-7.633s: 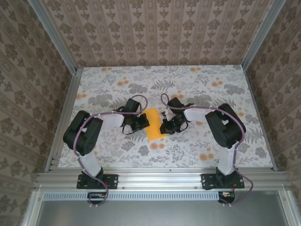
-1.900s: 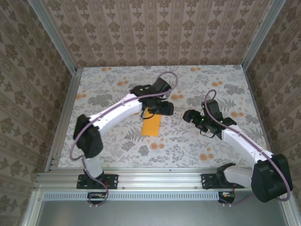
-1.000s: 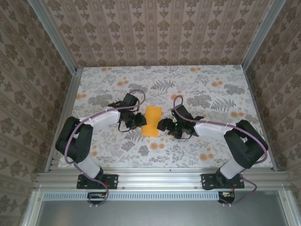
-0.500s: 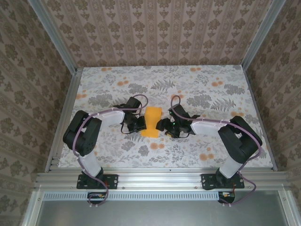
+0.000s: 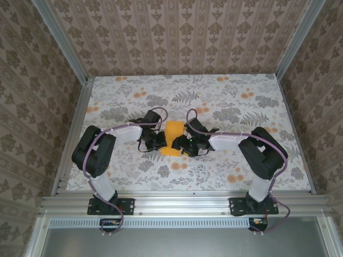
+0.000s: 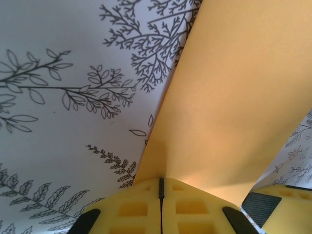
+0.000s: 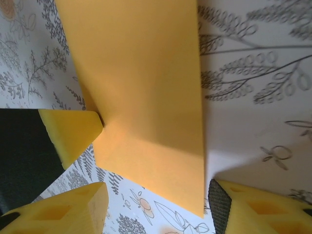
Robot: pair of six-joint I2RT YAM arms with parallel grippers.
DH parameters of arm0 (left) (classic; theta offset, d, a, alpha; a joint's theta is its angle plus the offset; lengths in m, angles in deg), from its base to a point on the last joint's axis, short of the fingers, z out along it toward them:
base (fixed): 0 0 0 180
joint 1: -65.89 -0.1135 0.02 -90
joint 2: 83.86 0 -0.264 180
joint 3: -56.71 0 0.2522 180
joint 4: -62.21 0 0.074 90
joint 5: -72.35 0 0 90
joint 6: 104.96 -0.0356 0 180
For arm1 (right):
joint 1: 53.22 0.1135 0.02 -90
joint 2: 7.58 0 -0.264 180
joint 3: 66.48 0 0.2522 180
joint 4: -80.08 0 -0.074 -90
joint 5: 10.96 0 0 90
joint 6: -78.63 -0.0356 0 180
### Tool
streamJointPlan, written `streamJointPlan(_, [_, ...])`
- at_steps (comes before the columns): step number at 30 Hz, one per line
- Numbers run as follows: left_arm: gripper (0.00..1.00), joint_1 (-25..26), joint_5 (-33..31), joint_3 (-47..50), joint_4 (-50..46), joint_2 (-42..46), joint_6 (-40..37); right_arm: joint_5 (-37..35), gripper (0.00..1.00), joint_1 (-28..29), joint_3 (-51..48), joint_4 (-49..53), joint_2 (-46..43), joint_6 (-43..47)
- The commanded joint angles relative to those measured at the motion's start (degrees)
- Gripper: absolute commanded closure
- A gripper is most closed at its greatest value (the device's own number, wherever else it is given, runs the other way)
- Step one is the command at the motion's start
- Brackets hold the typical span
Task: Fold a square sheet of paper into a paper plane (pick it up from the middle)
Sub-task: Third fold the triangle at the center of the table.
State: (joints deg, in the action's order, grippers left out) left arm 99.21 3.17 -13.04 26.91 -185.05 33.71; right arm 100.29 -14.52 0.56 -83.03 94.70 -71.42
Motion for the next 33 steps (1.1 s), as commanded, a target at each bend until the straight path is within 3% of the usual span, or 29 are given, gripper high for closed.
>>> streamJointPlan(1, [0.92,0.0,0.3,1.9,-2.6,-1.6,1.9,1.2,0.41,1.3,1.5,3.6,1.6,-2.3])
streamJointPlan(5, [0.92,0.0,0.4,2.3,-2.6,-1.5,2.1,2.1,0.41,2.2,1.9,3.5,2.2,-3.8])
streamJointPlan(16, [0.92,0.0,0.1,2.9,-2.5,-1.2,2.0,5.1,0.42,2.0,-6.2,-17.8,0.1,-13.3])
streamJointPlan(33, [0.93,0.1,-0.2,2.5,-2.8,-1.3,1.5,0.1,0.47,-0.4,-14.1,-29.4,-4.3,-11.2])
